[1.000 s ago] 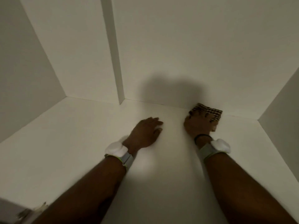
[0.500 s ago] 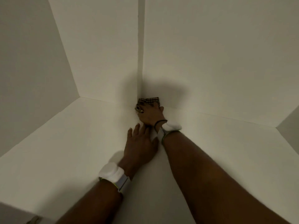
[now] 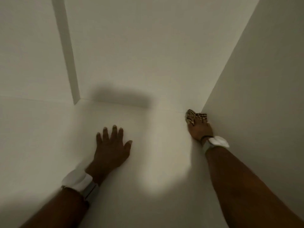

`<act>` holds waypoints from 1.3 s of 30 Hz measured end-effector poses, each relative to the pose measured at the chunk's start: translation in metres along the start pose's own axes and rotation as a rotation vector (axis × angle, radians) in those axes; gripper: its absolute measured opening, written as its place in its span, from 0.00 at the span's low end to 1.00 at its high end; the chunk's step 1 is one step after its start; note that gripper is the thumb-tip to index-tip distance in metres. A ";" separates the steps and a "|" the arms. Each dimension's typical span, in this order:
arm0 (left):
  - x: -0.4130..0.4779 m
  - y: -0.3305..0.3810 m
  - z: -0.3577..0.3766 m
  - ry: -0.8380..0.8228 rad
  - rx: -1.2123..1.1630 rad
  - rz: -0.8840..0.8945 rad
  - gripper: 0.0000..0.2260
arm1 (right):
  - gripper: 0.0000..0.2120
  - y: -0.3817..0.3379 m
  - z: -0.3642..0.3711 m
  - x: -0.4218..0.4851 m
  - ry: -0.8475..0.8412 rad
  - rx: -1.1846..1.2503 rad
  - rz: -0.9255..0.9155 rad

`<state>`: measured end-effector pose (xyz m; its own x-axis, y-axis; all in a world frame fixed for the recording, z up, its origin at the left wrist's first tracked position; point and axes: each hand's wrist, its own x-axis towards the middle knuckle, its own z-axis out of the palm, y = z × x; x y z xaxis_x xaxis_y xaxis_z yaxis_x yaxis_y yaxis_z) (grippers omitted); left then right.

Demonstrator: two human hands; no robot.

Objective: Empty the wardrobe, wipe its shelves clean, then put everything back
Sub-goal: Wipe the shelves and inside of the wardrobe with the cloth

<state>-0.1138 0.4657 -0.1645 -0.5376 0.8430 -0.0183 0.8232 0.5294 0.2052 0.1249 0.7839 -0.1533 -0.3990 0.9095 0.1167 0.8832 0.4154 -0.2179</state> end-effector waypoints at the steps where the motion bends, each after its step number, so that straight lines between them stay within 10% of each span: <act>1: -0.002 0.001 0.001 0.009 -0.003 -0.007 0.34 | 0.30 0.016 -0.003 0.004 -0.003 -0.015 -0.005; 9: -0.045 -0.036 -0.017 -0.021 -0.056 0.167 0.31 | 0.34 -0.098 0.028 0.009 -0.040 0.190 0.160; 17: -0.107 -0.108 -0.032 0.060 -0.093 0.072 0.28 | 0.30 -0.355 0.064 -0.050 -0.161 0.113 -0.275; 23: -0.118 -0.116 -0.040 0.037 0.044 0.179 0.44 | 0.29 -0.489 0.082 -0.129 -0.349 0.049 -0.686; 39: -0.111 -0.110 -0.026 0.118 -0.059 0.033 0.30 | 0.30 -0.022 -0.021 -0.102 -0.101 -0.027 0.222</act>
<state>-0.1489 0.3116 -0.1599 -0.5310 0.8409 0.1043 0.8305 0.4921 0.2608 0.1510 0.6814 -0.1400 -0.2162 0.9759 -0.0285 0.9577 0.2063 -0.2009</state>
